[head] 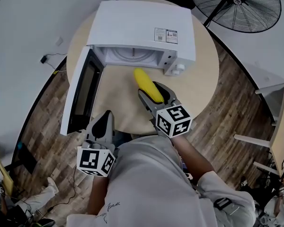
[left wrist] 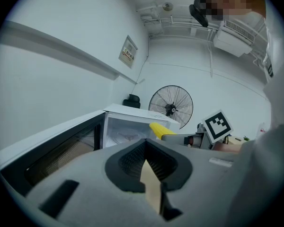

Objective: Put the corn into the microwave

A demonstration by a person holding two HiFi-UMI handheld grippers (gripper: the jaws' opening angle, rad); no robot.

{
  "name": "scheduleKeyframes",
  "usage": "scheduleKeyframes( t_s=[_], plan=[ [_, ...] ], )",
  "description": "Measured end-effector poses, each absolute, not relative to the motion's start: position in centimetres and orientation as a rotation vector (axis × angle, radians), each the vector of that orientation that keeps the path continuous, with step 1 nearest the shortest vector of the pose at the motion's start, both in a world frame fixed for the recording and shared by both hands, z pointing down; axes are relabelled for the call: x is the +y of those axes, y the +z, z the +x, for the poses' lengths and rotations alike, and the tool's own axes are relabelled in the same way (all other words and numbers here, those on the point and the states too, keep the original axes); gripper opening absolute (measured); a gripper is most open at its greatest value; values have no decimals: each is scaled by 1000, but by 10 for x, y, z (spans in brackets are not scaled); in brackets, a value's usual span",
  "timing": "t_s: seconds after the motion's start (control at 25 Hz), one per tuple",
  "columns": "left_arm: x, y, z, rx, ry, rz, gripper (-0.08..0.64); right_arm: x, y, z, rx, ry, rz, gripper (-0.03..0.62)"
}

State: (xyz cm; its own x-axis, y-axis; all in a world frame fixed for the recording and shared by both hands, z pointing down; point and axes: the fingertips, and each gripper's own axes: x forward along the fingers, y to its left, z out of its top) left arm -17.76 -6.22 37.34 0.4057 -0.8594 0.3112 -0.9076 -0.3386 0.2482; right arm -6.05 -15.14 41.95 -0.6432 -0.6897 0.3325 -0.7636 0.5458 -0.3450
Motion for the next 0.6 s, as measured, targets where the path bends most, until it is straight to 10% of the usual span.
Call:
scheduleKeyframes(
  t_s=[0.6],
  plan=[
    [-60, 387, -184, -1494, 207, 2255, -5, -185, 439, -70, -2594, 735, 1259, 262]
  ],
)
